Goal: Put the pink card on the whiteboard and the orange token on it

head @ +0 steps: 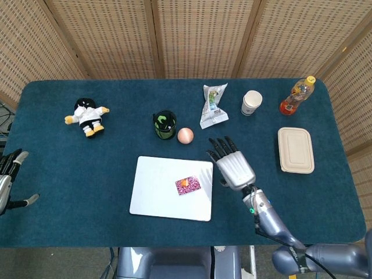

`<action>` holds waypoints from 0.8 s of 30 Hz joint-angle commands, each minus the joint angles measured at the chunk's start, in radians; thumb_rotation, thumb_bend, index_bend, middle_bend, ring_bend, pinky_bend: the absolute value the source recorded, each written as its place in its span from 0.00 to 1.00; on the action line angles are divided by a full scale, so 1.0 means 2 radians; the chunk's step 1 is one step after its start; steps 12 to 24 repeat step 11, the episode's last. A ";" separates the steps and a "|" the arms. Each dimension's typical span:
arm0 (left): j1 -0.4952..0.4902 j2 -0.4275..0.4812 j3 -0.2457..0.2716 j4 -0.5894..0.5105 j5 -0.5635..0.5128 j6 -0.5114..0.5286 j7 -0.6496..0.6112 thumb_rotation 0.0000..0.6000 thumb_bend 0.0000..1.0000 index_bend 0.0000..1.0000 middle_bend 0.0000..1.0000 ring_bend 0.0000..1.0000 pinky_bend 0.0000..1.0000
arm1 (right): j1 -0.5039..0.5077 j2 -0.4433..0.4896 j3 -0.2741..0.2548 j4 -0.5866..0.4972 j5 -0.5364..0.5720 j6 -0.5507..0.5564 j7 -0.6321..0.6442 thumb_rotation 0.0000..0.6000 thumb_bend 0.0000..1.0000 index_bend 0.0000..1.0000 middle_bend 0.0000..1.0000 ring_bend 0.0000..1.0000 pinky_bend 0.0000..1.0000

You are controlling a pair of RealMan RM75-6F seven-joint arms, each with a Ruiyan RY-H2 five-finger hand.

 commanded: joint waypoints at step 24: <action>0.014 -0.019 0.003 0.024 0.014 0.030 -0.004 1.00 0.00 0.00 0.00 0.00 0.00 | -0.242 0.054 -0.076 0.226 -0.140 0.197 0.365 1.00 0.00 0.00 0.00 0.00 0.00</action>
